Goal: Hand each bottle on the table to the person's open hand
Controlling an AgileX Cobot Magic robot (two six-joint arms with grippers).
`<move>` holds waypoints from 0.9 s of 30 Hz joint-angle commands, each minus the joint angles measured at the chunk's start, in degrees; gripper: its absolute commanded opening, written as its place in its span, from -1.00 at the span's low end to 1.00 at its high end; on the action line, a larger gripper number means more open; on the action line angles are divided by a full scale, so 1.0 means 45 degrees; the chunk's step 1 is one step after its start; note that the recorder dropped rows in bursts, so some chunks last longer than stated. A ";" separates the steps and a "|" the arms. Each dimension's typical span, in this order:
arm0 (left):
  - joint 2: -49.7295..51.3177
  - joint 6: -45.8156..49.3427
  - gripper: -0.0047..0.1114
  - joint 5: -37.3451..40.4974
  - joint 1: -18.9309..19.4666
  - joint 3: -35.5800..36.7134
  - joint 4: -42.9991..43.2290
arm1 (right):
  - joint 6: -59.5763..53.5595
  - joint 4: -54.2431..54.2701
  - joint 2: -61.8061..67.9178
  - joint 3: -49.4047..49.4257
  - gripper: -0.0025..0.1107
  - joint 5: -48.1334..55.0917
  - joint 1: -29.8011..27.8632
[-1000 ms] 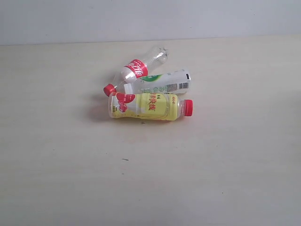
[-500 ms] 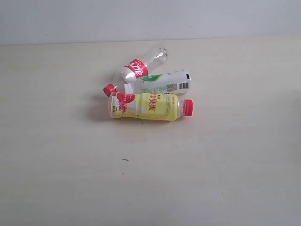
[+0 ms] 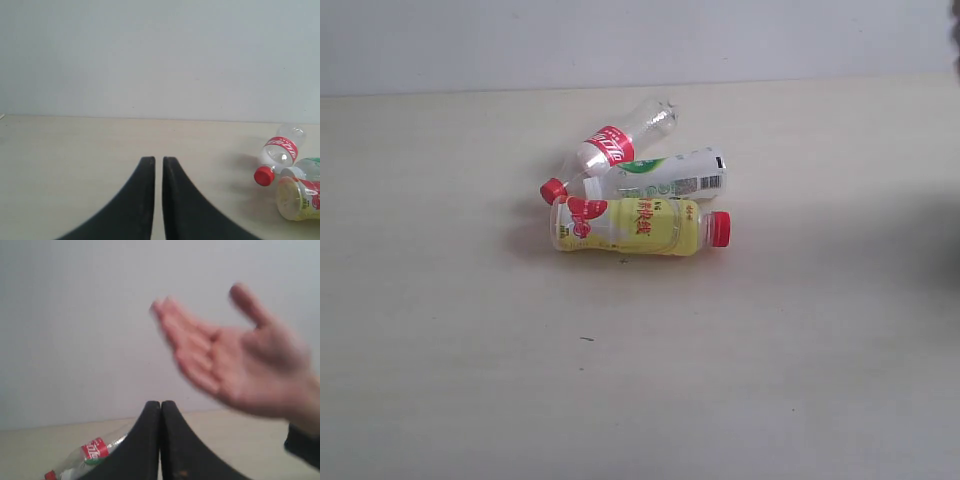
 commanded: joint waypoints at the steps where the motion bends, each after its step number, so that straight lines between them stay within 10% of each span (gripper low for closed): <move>1: -0.0087 0.0039 -0.77 -0.0065 -0.0064 0.0004 0.0025 | 0.1330 0.0994 -0.0075 0.0061 -0.96 -0.1755 -0.0042; 15: -0.0087 0.0039 -0.77 -0.0065 -0.0064 0.0004 0.0025 | -0.3364 -0.0115 0.9650 -0.9438 -0.96 0.7552 -0.0042; 27: -0.0087 0.0039 -0.77 -0.0065 -0.0064 0.0004 0.0025 | -0.5694 -0.0522 1.6600 -1.3393 -0.72 1.0350 0.0471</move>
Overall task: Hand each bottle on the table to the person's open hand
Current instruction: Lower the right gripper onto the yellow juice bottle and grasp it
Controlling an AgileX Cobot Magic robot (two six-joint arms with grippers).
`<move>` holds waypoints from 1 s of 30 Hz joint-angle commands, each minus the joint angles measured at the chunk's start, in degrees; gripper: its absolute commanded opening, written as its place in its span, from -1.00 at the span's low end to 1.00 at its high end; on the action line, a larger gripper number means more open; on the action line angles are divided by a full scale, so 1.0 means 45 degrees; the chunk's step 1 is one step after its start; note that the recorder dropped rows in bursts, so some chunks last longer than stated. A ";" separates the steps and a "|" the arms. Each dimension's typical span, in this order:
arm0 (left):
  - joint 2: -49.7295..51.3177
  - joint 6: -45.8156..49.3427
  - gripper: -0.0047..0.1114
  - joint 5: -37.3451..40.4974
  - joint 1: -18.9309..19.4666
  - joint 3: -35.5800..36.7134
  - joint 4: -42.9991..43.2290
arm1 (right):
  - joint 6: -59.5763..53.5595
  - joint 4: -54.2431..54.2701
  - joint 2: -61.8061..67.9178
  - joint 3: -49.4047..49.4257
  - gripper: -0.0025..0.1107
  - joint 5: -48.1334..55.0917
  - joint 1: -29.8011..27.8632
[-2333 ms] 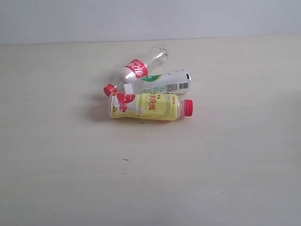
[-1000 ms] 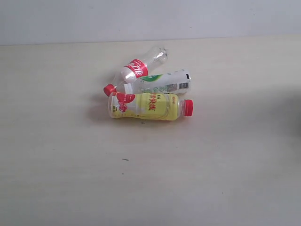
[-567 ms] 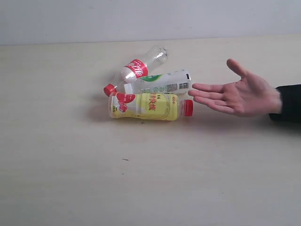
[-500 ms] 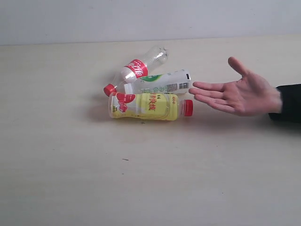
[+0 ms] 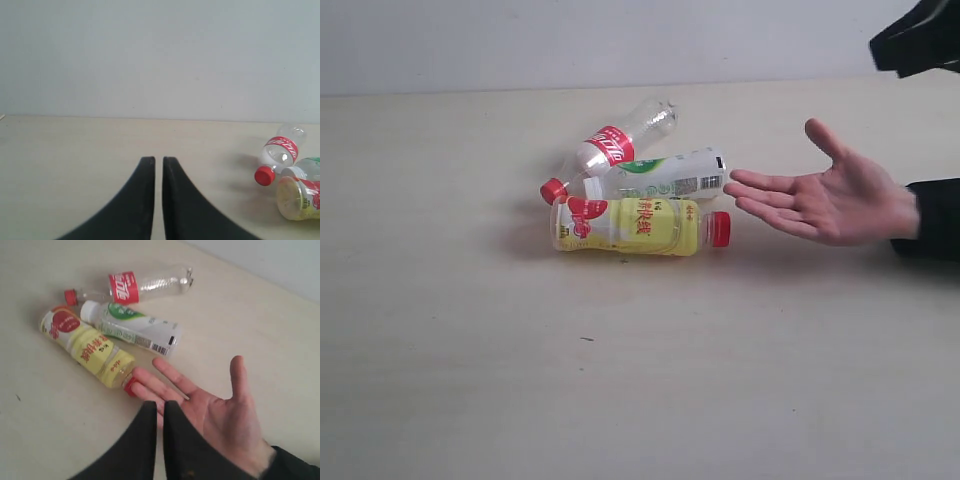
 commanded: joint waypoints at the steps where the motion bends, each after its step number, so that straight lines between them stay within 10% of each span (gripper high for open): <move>1: -0.0087 0.0011 -0.77 -0.0065 -0.0064 0.0004 0.0025 | -0.0537 -0.0578 0.2040 -0.1035 -0.65 0.0299 0.0725; 13: -0.0087 0.0011 -0.77 -0.0065 -0.0064 0.0004 0.0025 | -0.4222 -0.3011 0.7483 -0.2537 0.20 -0.2127 0.4759; 30: -0.0087 0.0011 -0.77 -0.0065 -0.0064 0.0004 0.0025 | -0.3941 -0.5237 1.0246 -0.2597 0.34 -0.4922 0.5854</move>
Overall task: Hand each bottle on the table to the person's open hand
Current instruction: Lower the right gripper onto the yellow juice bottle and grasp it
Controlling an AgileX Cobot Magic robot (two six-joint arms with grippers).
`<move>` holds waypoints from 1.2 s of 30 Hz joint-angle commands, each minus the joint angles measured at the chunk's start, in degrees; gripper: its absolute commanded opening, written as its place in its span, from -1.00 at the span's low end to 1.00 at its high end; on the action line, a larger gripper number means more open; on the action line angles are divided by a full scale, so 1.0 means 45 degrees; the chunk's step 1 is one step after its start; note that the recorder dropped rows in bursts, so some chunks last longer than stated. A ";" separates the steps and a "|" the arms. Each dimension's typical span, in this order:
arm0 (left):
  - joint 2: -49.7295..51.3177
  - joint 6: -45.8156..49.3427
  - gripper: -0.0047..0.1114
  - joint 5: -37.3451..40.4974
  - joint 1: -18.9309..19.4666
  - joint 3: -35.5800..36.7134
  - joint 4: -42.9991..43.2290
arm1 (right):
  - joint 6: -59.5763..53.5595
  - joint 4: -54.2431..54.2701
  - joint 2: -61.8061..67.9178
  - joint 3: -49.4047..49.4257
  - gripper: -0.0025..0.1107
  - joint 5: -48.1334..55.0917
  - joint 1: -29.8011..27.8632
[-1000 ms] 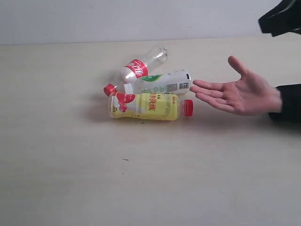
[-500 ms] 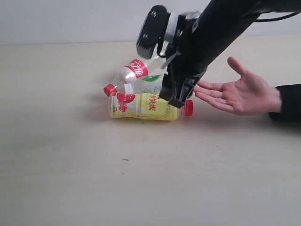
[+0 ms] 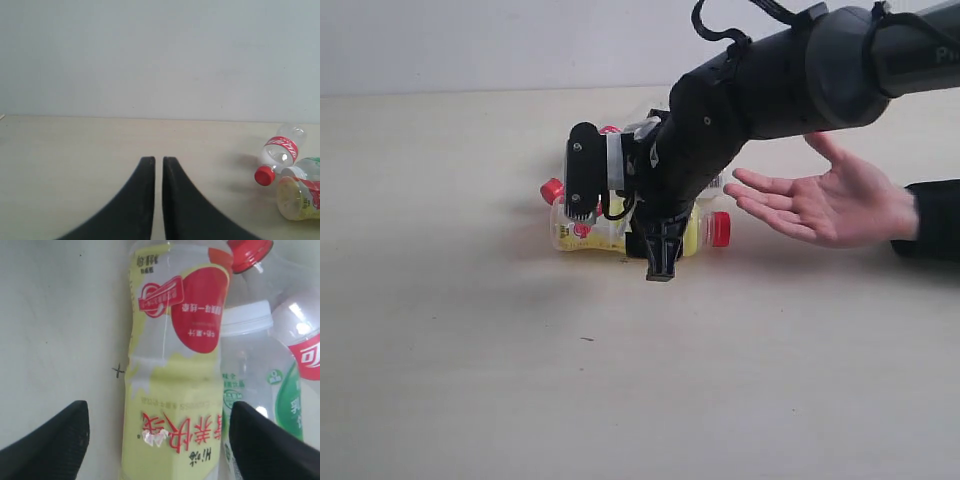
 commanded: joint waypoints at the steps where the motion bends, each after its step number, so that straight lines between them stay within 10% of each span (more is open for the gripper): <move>1: -0.0087 0.0011 -0.77 -0.0065 -0.0064 0.0004 0.0025 | 0.0106 -0.0110 0.0313 -0.0091 0.34 -0.0502 0.0022; 29: -0.0087 0.0011 -0.77 -0.0065 -0.0064 0.0004 0.0025 | 0.2410 -0.2594 0.1470 -0.0091 0.31 -0.0775 0.0022; 36: -0.0087 0.0011 -0.77 -0.0065 -0.0064 0.0004 0.0025 | 0.2410 -0.2212 0.1470 -0.0091 -0.07 0.0167 0.0022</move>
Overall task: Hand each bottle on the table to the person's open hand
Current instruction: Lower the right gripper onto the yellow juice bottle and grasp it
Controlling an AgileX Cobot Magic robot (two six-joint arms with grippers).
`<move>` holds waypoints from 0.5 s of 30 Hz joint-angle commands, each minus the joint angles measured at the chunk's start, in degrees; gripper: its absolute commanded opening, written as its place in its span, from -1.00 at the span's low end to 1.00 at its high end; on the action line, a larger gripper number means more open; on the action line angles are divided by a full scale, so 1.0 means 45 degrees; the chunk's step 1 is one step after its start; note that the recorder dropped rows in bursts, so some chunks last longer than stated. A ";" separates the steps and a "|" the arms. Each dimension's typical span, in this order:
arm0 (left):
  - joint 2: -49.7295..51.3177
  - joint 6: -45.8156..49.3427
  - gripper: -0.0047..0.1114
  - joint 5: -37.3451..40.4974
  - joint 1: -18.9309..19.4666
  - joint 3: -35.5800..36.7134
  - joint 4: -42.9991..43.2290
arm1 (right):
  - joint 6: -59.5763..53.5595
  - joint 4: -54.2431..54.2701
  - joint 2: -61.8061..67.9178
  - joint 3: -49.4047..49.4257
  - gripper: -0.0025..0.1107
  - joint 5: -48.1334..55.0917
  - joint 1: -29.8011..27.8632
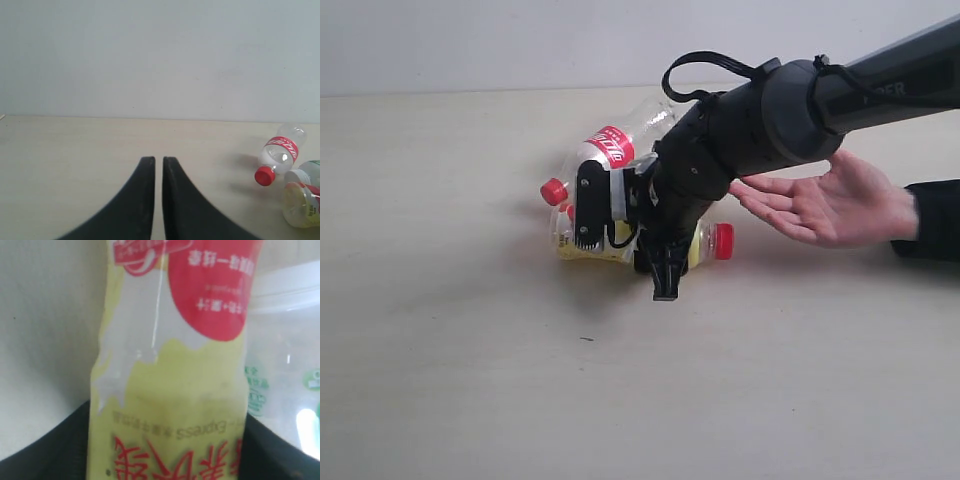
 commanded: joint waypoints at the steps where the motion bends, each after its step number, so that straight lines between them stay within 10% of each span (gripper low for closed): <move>1: -0.0087 0.0011 -0.77 -0.0065 -0.0064 0.0004 0.0025 | 0.0012 0.0442 0.0063 -0.0071 -0.18 0.0888 0.0022; 8: -0.0087 0.0011 -0.77 -0.0065 -0.0064 0.0004 0.0025 | 0.0012 0.1821 -0.0180 -0.0071 -0.96 0.1093 0.0022; 15: -0.0087 0.0011 -0.77 -0.0065 -0.0064 0.0004 0.0025 | -0.0046 0.2005 -0.1259 -0.0071 -0.96 0.1117 0.0022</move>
